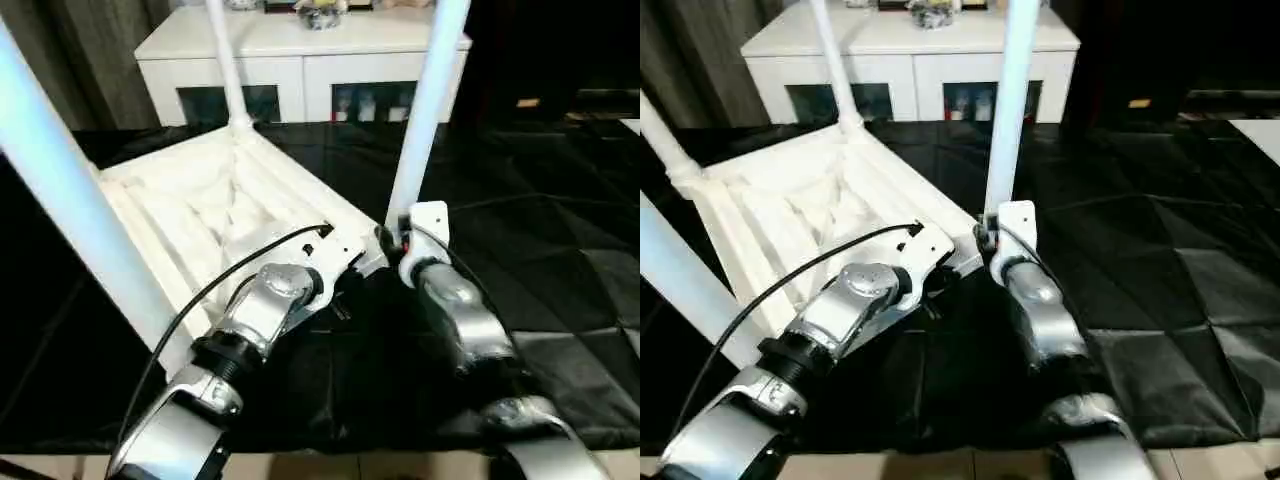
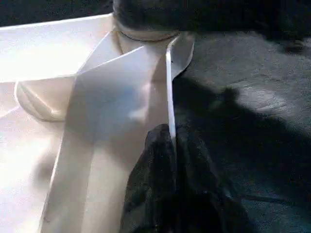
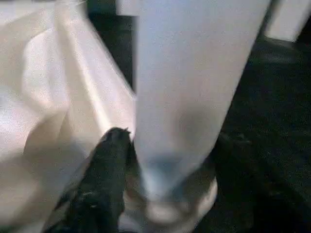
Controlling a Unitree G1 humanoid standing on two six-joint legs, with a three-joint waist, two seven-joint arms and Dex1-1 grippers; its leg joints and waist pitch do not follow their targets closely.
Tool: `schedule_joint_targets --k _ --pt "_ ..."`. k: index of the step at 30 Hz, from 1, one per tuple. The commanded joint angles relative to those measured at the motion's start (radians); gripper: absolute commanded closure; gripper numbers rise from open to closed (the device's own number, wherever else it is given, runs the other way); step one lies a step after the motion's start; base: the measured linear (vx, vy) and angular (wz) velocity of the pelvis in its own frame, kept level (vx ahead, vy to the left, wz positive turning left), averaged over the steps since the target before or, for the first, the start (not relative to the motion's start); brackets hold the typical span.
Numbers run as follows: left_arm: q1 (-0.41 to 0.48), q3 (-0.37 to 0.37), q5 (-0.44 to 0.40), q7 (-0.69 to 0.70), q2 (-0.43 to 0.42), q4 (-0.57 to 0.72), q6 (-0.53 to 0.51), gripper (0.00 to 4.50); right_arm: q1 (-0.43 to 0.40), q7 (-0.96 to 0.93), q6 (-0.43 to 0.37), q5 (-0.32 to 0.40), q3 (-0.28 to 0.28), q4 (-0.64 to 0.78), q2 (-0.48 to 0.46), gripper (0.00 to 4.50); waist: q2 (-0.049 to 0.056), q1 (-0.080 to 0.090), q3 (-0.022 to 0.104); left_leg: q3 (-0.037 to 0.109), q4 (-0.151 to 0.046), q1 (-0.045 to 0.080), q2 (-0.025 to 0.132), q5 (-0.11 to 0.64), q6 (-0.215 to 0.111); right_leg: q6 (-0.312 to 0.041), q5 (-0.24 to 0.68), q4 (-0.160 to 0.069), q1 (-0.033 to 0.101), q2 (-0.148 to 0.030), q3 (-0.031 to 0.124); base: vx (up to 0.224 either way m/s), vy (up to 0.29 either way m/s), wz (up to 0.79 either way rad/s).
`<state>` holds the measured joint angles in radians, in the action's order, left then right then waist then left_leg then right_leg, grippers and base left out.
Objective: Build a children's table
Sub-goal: Rotate leg to tighten
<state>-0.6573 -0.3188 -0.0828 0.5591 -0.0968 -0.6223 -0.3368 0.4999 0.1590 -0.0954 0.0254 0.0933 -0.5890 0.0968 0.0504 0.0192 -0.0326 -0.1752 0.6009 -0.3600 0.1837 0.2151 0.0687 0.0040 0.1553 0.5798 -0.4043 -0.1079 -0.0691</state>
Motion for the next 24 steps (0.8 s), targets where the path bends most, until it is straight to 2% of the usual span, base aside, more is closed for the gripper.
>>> schedule_joint_targets --k 1,2,4,5,6,7,9,11,12,13,14,16,17,19,24 --pt "0.019 0.027 0.008 0.025 -0.036 0.068 0.074 4.50 -0.021 0.067 -0.016 0.006 0.022 0.044 0.019 1.43 -0.018 -0.007 0.060 0.009 -0.073 -0.018 0.023 0.157 -0.103 -0.221 0.220 -0.060 0.063 -0.031 0.023 0.000 0.000 0.00" --pt "0.050 0.016 0.008 0.072 -0.075 0.110 0.074 4.50 -0.045 0.135 -0.019 0.016 0.025 0.102 0.069 1.35 -0.016 -0.007 0.060 0.008 -0.072 -0.015 0.025 0.148 -0.110 -0.229 0.209 -0.059 0.058 -0.032 0.025 0.000 0.000 0.00" --pt "0.064 0.012 0.008 0.091 -0.093 0.129 0.070 4.50 -0.056 0.167 -0.017 0.015 0.022 0.126 0.091 1.30 -0.013 -0.010 0.065 0.008 -0.067 -0.012 0.030 0.105 -0.127 -0.252 0.138 -0.049 0.059 -0.031 0.026 0.000 0.000 0.00" --pt "0.091 0.014 0.015 0.131 -0.132 0.172 0.069 4.50 -0.097 0.301 -0.001 0.024 0.038 0.194 0.178 1.30 -0.011 -0.012 0.066 0.007 -0.065 -0.011 0.030 0.092 -0.133 -0.263 0.114 -0.046 0.057 -0.029 0.026 0.000 0.000 0.00" --pt "0.098 0.016 0.018 0.144 -0.144 0.183 0.071 4.50 -0.112 0.347 0.005 0.030 0.045 0.214 0.205 1.30 -0.011 -0.017 0.068 0.008 -0.062 -0.012 0.032 0.079 -0.149 -0.271 0.065 -0.041 0.062 -0.028 0.025 0.000 0.000 0.00" --pt "0.099 0.016 0.018 0.144 -0.144 0.184 0.071 4.50 -0.112 0.349 0.005 0.031 0.045 0.215 0.207 1.30 -0.012 -0.020 0.068 0.006 -0.058 -0.012 0.031 0.047 -0.169 -0.284 0.013 -0.035 0.060 -0.027 0.028 0.000 0.000 0.00" --pt "0.115 0.012 0.034 0.200 -0.174 0.211 0.084 4.50 -0.152 0.473 0.013 0.075 0.059 0.276 0.266 1.30 -0.012 -0.022 0.065 0.002 -0.057 -0.011 0.030 0.054 -0.187 -0.299 0.014 -0.036 0.057 -0.026 0.027 0.000 0.000 0.00" --pt "0.141 -0.006 0.076 0.315 -0.218 0.257 0.125 4.50 -0.205 0.615 -0.001 0.161 0.061 0.362 0.326 1.30 -0.012 -0.028 0.062 0.003 -0.062 -0.012 0.035 0.100 -0.191 -0.294 0.063 -0.041 0.058 -0.031 0.029 0.000 0.000 0.00" --pt "0.160 -0.019 0.113 0.403 -0.247 0.298 0.127 4.50 -0.232 0.688 -0.013 0.200 0.063 0.402 0.359 1.30 -0.011 -0.027 0.062 0.004 -0.063 -0.011 0.037 0.111 -0.187 -0.294 0.073 -0.040 0.059 -0.031 0.029 0.000 0.000 0.00" --pt "0.166 -0.024 0.124 0.430 -0.257 0.310 0.129 4.50 -0.239 0.706 -0.017 0.209 0.064 0.411 0.368 1.30 -0.009 -0.032 0.060 0.004 -0.066 -0.007 0.041 0.135 -0.175 -0.292 0.103 -0.043 0.055 -0.031 0.030 0.000 0.000 0.00" --pt "0.184 -0.037 0.159 0.518 -0.288 0.357 0.109 4.50 -0.257 0.761 -0.024 0.215 0.076 0.432 0.401 1.30 -0.009 -0.032 0.058 0.003 -0.069 -0.005 0.042 0.145 -0.160 -0.294 0.115 -0.044 0.051 -0.028 0.031 0.000 0.000 0.00" --pt "0.194 -0.042 0.182 0.569 -0.304 0.389 0.081 4.50 -0.263 0.785 -0.007 0.191 0.095 0.431 0.424 1.30 -0.006 -0.034 0.057 0.002 -0.071 -0.001 0.043 0.158 -0.144 -0.297 0.127 -0.044 0.047 -0.027 0.032 0.000 0.000 0.00" --pt "0.198 -0.042 0.190 0.584 -0.310 0.403 0.071 4.50 -0.266 0.804 -0.003 0.182 0.105 0.429 0.433 1.30 -0.004 -0.040 0.054 -0.003 -0.073 0.007 0.045 0.186 -0.122 -0.297 0.145 -0.048 0.040 -0.024 0.035 0.000 0.000 0.00" --pt "0.196 -0.042 0.184 0.578 -0.309 0.402 0.074 4.50 -0.262 0.804 -0.005 0.179 0.105 0.424 0.427 1.30 -0.007 -0.050 0.054 -0.007 -0.074 0.012 0.044 0.202 -0.104 -0.289 0.161 -0.051 0.037 -0.023 0.038 0.000 0.000 0.00" --pt "0.194 -0.048 0.175 0.580 -0.313 0.393 0.087 4.50 -0.254 0.804 -0.008 0.167 0.118 0.419 0.416 1.30 -0.011 -0.053 0.054 -0.008 -0.076 0.005 0.041 0.194 -0.081 -0.258 0.180 -0.049 0.042 -0.025 0.040 0.000 0.000 0.00"
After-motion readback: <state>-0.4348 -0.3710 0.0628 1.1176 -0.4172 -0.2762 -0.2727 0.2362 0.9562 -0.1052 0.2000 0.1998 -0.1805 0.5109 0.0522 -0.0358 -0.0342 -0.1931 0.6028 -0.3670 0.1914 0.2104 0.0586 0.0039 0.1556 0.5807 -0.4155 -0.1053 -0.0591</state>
